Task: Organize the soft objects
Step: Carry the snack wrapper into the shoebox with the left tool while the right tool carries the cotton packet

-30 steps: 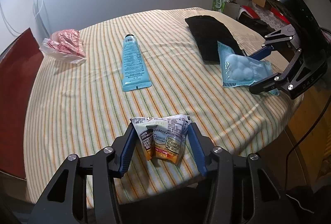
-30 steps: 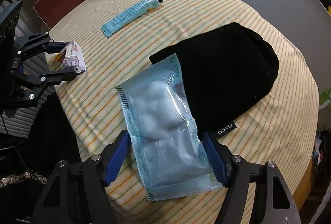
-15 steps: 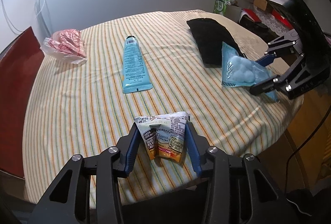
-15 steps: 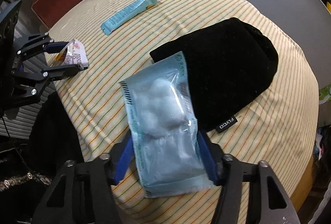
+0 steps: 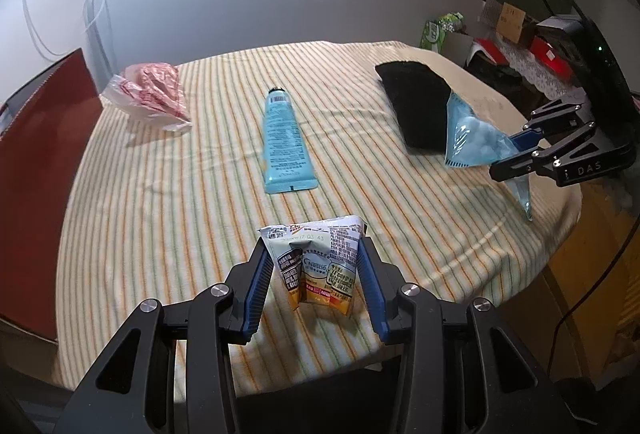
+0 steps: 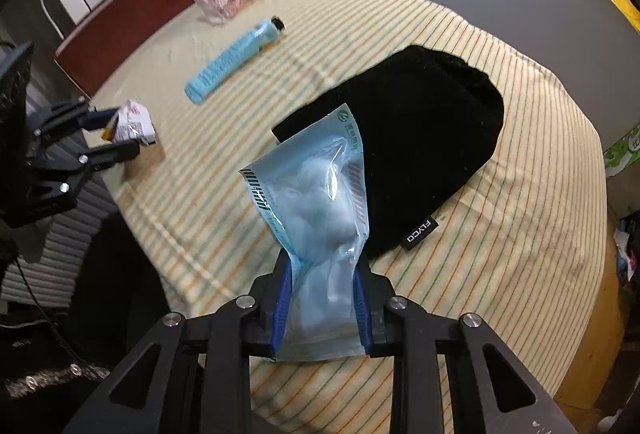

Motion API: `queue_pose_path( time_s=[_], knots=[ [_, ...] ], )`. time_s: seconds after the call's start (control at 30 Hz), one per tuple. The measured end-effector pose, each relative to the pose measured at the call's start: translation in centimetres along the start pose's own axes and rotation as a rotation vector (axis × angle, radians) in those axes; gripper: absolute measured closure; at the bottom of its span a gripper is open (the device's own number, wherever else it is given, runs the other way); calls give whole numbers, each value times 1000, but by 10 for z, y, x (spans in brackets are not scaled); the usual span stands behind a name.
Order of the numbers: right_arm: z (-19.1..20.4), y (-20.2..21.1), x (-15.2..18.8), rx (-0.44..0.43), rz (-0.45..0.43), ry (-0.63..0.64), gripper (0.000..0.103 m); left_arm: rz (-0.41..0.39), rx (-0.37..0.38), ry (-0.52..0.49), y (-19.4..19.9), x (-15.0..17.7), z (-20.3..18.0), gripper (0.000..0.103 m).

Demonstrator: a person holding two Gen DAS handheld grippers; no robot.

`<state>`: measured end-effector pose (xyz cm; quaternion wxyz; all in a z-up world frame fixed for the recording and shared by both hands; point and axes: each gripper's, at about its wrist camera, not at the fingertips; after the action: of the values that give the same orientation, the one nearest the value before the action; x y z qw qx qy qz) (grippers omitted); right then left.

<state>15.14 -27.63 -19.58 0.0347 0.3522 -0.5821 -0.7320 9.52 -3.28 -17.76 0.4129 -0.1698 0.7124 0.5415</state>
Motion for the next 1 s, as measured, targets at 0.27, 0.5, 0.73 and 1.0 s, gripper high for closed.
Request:
queue_pose_path(
  time_s=[0.27, 0.5, 0.73, 1.0],
  knots=[
    [22, 30, -21, -43, -92, -7, 78, -55, -16, 18, 28, -12, 16, 62],
    [58, 46, -70, -104, -170, 45, 78, -133, -79, 38, 67, -27, 47, 62],
    [100, 53, -126, -149, -236, 110, 78, -182, -178, 74, 105, -32, 93, 62],
    [157, 37, -198, -201, -279, 174, 78, -201, -341, 126, 133, -31, 160, 62]
  ],
)
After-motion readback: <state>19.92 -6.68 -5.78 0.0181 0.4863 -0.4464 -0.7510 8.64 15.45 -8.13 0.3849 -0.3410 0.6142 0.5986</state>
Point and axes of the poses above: each gripper's, at about its wrist camera, not at the fingertips, and y roughly against the way its jaws point, z to its left, x to its underside, and after that the axes turned 9 degrees about -z, right-handed
